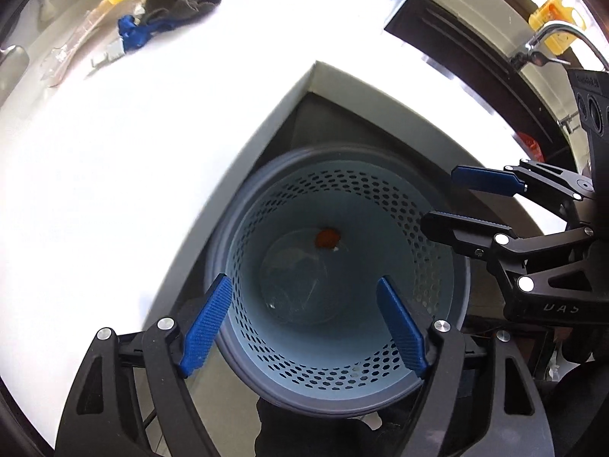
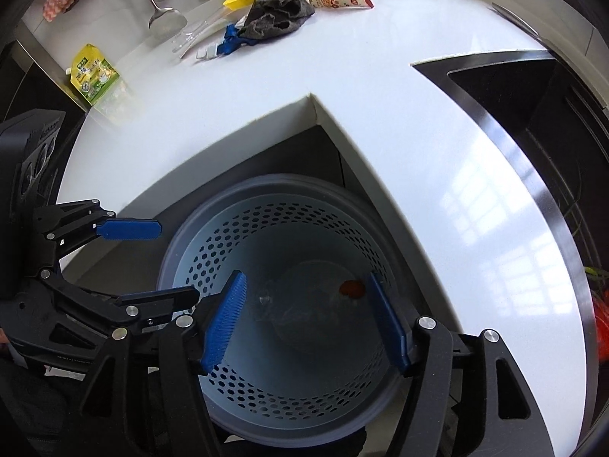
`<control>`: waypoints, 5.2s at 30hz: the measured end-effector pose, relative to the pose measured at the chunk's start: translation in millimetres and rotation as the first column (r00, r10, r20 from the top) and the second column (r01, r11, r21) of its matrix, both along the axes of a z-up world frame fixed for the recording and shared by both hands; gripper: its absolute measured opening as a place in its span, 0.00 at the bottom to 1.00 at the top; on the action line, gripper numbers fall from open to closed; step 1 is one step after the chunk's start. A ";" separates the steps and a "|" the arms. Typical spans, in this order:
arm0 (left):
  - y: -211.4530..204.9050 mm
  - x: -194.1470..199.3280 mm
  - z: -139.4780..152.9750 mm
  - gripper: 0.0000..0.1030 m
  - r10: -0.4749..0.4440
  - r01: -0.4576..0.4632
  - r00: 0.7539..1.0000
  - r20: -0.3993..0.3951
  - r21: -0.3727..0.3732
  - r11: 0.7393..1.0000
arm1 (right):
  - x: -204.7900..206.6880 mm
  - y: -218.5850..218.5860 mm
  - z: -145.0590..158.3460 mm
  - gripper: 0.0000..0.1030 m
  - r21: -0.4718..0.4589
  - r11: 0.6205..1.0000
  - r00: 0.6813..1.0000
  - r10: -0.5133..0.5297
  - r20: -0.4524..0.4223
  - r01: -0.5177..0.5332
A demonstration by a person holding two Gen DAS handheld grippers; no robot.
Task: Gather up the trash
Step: 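Move both tools back over the counter toward the cloth, then grasp the dark grey cloth with the right gripper and lift it, then grasp the blue plastic clip with the left gripper and lift it, then carry the blue clip and grey cloth over the bin with both grippers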
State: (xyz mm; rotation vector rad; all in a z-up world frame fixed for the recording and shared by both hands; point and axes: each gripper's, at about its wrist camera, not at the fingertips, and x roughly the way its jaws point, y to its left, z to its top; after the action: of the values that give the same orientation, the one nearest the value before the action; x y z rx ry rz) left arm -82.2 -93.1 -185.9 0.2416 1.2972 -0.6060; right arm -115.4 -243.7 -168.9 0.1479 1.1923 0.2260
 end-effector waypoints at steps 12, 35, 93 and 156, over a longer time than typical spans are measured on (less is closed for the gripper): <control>54.9 73.9 73.3 0.85 0.225 -0.213 0.951 0.210 -0.080 0.974 | 65.4 9.0 65.1 0.69 0.024 1.000 0.984 0.013 0.176 -0.017; 115.8 165.3 85.7 0.86 0.410 -0.391 0.882 0.232 -0.125 0.912 | 248.9 51.7 69.7 0.75 -0.104 0.990 0.958 0.124 0.260 -0.100; 31.3 232.2 20.1 0.66 0.362 -0.355 0.916 0.172 -0.072 0.932 | 181.7 -33.5 130.4 0.07 0.066 0.996 0.934 0.035 0.355 -0.062; 53.4 66.5 150.3 0.09 0.265 -0.210 0.919 0.291 -0.207 0.956 | 15.1 3.6 161.1 0.07 0.100 0.981 0.924 0.123 0.361 -0.169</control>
State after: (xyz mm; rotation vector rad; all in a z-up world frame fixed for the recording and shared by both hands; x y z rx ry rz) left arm -15.8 -39.7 -35.6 0.0327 0.9390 -0.4455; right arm -100.2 -240.1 -7.8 0.1247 0.8287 0.4435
